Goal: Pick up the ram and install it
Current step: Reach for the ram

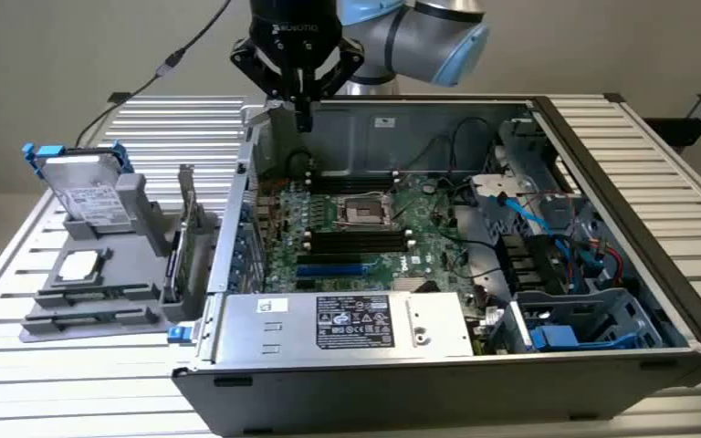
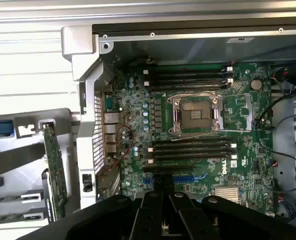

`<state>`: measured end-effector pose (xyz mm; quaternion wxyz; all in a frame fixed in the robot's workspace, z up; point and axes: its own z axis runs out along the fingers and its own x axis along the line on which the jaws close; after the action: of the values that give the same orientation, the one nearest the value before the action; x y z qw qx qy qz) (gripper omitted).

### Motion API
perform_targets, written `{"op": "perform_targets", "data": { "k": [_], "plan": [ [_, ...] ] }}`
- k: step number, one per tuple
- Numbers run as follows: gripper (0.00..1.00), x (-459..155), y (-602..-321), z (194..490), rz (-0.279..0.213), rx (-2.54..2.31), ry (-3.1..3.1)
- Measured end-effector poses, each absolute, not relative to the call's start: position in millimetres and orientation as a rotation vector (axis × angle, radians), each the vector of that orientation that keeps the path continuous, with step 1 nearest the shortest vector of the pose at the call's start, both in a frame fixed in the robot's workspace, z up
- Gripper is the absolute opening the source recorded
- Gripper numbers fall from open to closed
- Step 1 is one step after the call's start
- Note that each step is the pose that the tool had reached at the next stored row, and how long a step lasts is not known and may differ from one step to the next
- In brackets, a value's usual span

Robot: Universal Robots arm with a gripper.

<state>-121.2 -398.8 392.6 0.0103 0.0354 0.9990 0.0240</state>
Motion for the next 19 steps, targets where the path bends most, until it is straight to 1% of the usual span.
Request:
{"op": "perform_targets", "data": {
  "k": [8, 19],
  "plan": [
    [0.1, -123, -399, 393, 0.075, 0.111, 3.118],
    [0.1, -172, -399, 392, 0.075, 0.111, 3.118]
  ]
}}
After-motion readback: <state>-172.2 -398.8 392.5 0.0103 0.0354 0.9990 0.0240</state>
